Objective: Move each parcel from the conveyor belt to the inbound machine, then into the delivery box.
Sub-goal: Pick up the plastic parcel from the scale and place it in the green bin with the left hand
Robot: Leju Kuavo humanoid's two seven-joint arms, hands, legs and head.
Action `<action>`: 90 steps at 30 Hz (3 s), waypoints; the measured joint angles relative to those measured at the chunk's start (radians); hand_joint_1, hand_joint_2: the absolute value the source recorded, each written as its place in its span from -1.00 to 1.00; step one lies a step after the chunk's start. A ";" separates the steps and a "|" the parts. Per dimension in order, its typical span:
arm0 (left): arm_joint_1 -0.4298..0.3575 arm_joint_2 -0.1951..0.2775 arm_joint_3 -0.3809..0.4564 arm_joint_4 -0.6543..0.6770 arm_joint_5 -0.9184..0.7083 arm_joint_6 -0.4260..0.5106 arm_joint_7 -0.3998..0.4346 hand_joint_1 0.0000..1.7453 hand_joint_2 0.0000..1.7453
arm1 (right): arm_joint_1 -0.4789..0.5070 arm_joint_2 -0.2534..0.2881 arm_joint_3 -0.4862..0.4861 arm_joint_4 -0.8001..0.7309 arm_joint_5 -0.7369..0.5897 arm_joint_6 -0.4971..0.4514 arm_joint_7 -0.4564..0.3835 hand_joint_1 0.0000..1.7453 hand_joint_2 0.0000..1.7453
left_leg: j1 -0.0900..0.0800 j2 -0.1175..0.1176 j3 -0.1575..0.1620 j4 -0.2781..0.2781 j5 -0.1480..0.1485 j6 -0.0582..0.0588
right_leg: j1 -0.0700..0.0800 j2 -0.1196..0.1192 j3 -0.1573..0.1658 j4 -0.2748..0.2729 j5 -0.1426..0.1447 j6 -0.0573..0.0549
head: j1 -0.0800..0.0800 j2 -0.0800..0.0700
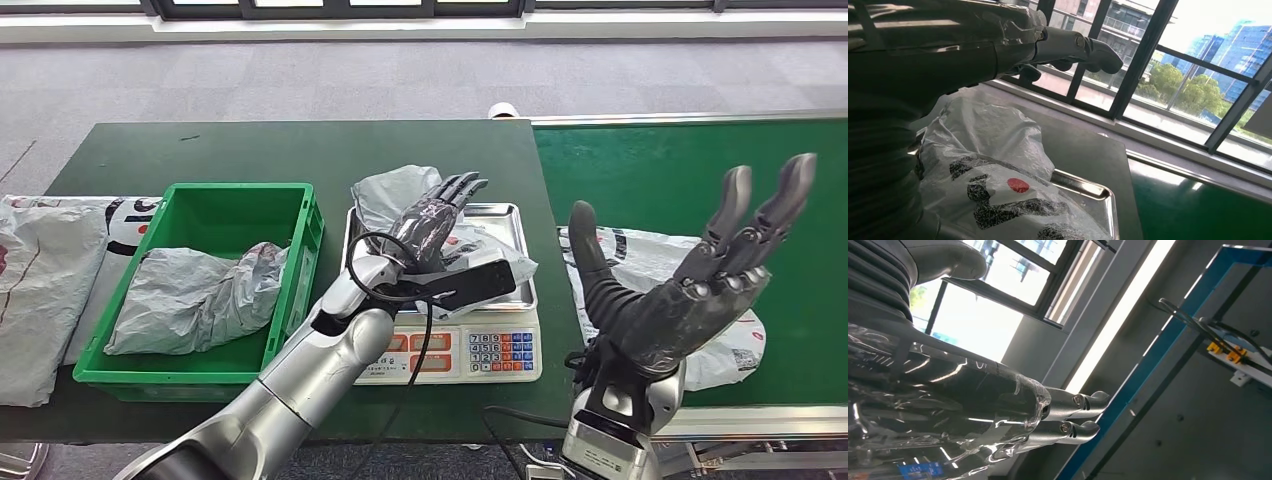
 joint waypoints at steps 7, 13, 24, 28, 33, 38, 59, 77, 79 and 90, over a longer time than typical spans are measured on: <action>-0.051 -0.014 -0.014 0.157 -0.059 0.001 0.059 -1.00 1.00 | -0.014 0.000 0.007 0.002 0.014 0.000 0.043 -1.00 1.00 | 0.000 0.000 0.000 0.000 0.000 0.000 | 0.000 0.000 0.000 0.000 0.000 0.000 | 0.000 0.000; -0.076 -0.024 -0.058 0.283 -0.130 -0.005 0.105 -1.00 1.00 | -0.028 0.000 0.015 0.003 0.025 0.000 0.070 -1.00 1.00 | 0.000 0.000 0.000 0.000 0.000 0.000 | 0.000 0.000 0.000 0.000 0.000 0.000 | 0.000 0.000; -0.106 -0.031 -0.072 0.386 -0.145 -0.084 0.133 1.00 1.00 | -0.041 0.000 0.023 0.035 0.010 0.000 0.053 -1.00 1.00 | 0.000 0.000 0.000 0.000 0.000 0.000 | 0.000 0.000 0.001 0.000 0.000 0.000 | 0.000 0.000; -0.113 -0.031 -0.073 0.405 -0.153 -0.099 0.133 1.00 1.00 | -0.048 0.000 0.028 0.049 0.007 0.000 0.053 -1.00 1.00 | 0.000 0.000 0.001 0.000 0.000 0.000 | 0.000 -0.001 0.002 0.000 0.000 0.000 | 0.000 0.000; -0.119 -0.031 -0.073 0.419 -0.153 -0.100 0.134 1.00 1.00 | -0.054 0.000 0.030 0.059 0.007 0.000 0.053 -1.00 1.00 | 0.000 0.000 0.001 0.000 0.000 0.000 | 0.000 -0.001 0.002 0.000 0.000 0.000 | 0.000 0.000; -0.123 -0.031 -0.081 0.428 -0.154 -0.101 0.134 1.00 1.00 | -0.059 0.000 0.030 0.068 0.004 0.000 0.054 -1.00 1.00 | 0.000 -0.001 0.001 0.000 0.000 0.000 | 0.000 -0.001 0.002 0.000 0.000 0.000 | 0.000 0.000; -0.102 -0.007 -0.070 0.385 -0.123 0.096 0.075 1.00 1.00 | -0.050 0.000 0.036 0.081 0.012 0.000 0.049 -1.00 1.00 | 0.000 -0.001 0.000 0.000 0.000 0.000 | 0.000 -0.001 0.001 0.000 0.000 0.000 | 0.000 0.000; 0.160 0.181 0.165 -0.338 -0.183 0.427 0.061 1.00 1.00 | 0.072 0.019 -0.088 0.015 0.037 0.000 -0.030 -1.00 1.00 | 0.001 0.000 -0.001 0.000 0.000 0.000 | 0.001 -0.001 0.000 0.000 -0.002 -0.001 | 0.000 0.000; 0.183 0.189 0.187 -0.376 -0.187 0.428 0.062 1.00 1.00 | 0.080 0.020 -0.090 0.005 0.039 0.000 -0.030 -1.00 1.00 | 0.001 0.000 -0.001 0.000 0.000 0.000 | 0.001 0.000 0.000 0.000 -0.002 -0.001 | 0.000 0.000; 0.252 0.206 0.266 -0.473 -0.262 0.450 0.120 1.00 1.00 | 0.111 0.030 -0.106 -0.025 0.050 0.000 -0.030 -1.00 1.00 | 0.001 0.000 -0.001 0.000 0.000 0.000 | 0.001 0.000 0.000 0.000 -0.001 -0.001 | 0.000 0.000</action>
